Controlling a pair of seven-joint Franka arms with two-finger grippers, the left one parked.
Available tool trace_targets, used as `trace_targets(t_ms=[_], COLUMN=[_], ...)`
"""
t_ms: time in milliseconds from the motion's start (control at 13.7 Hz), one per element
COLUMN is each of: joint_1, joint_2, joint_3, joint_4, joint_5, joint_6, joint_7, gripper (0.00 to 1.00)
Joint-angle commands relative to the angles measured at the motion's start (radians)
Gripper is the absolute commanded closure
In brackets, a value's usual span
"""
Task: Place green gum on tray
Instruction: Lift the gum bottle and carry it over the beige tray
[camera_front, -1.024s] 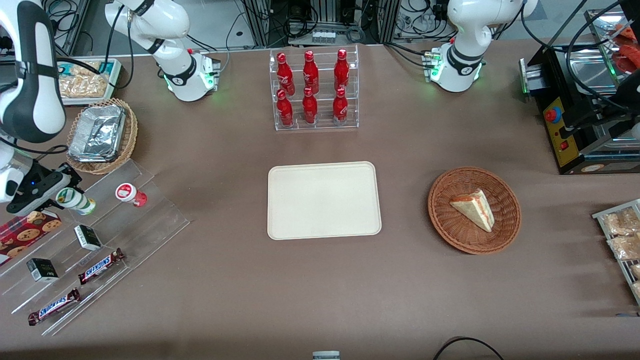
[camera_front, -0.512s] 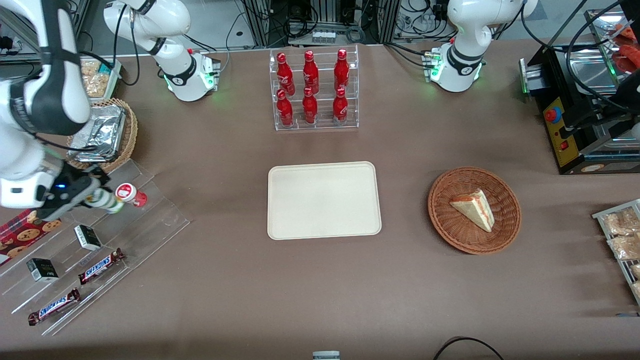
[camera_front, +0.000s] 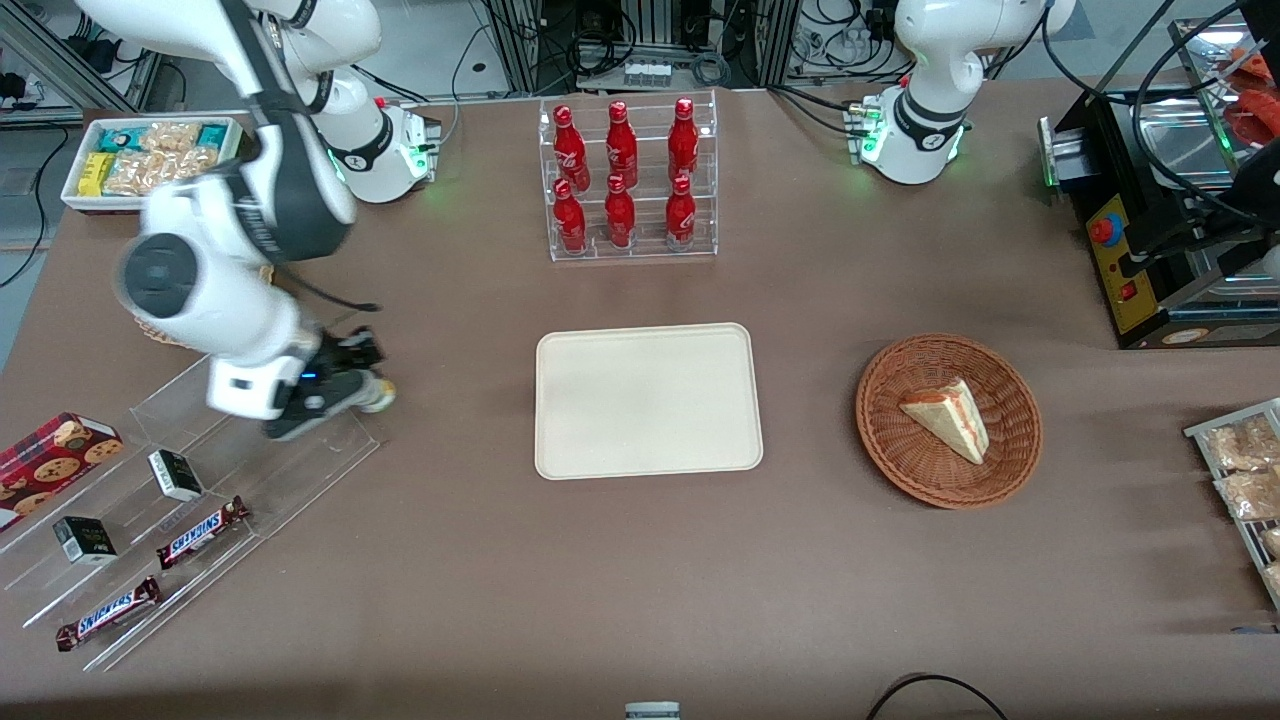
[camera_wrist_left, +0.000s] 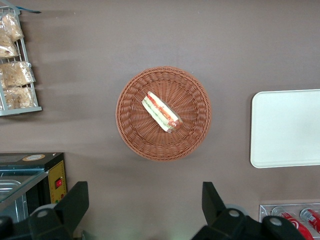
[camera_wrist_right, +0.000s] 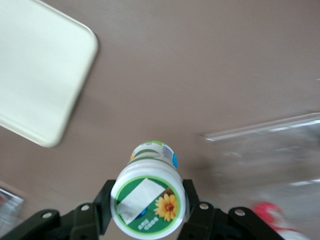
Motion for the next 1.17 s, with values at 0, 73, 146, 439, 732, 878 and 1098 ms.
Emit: trace_targets(t_ms=[0, 73, 146, 439, 732, 878, 1098], joint_1=[0.117, 0.157, 0.183, 0.284, 0.372, 0.419, 0.462], joint_2=[0.121, 0.155, 0.183, 0.280, 0.378, 0.422, 0.497], joint_3=[-0.012, -0.012, -0.012, -0.014, -0.014, -0.014, -0.014], joint_4=[0.150, 0.182, 0.202, 0.259, 0.304, 0.318, 0.365], joint_5=[0.033, 0.034, 0.037, 0.096, 0.096, 0.094, 0.091], joint_6=[-0.030, -0.030, -0.025, 0.036, 0.122, 0.177, 0.234], joint_7=[0.202, 0.278, 0.346, 0.545, 0.704, 0.792, 0.871], gripper=[1.00, 1.00, 1.00, 1.00, 1.00, 1.00, 1.00])
